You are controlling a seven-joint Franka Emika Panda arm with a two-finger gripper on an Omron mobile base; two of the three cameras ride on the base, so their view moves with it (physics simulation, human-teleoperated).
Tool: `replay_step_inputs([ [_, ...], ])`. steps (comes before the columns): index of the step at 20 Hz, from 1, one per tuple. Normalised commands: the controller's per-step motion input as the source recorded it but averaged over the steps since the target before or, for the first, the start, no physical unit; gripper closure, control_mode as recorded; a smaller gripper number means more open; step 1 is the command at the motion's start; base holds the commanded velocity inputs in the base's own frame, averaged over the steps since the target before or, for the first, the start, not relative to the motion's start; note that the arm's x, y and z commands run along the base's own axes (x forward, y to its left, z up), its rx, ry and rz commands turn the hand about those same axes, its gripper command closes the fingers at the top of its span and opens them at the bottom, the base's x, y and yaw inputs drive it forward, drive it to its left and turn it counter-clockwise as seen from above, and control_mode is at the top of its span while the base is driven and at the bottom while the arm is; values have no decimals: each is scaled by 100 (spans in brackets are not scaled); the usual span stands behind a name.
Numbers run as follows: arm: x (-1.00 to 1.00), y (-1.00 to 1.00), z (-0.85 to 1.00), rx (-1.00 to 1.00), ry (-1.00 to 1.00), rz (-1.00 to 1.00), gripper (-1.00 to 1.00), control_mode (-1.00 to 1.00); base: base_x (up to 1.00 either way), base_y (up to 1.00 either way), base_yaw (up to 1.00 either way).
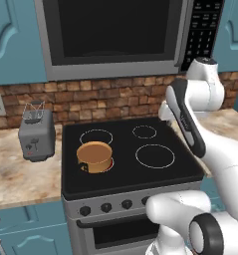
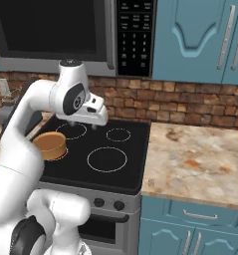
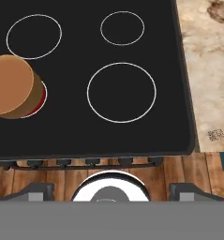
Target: Pick up the sugar cube(s) and place them in the saucepan with hot chocolate.
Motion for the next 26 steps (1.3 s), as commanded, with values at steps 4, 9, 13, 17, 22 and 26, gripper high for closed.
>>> replay_step_inputs([
  [4,-41,-72,-32,0,1,-14,-100,-100,0,0,0],
  [9,-9,-100,-63,-1,0,-8,-100,-100,0,0,0],
  [13,29,-100,-69,-2,2,0,-100,-100,0,0,0],
  [17,48,-88,-74,-6,13,0,-100,-100,0,0,0],
  [22,29,-42,-60,-9,18,0,-100,-100,0,0,0],
  [26,21,-19,-31,-1,6,0,-100,-100,0,0,0],
])
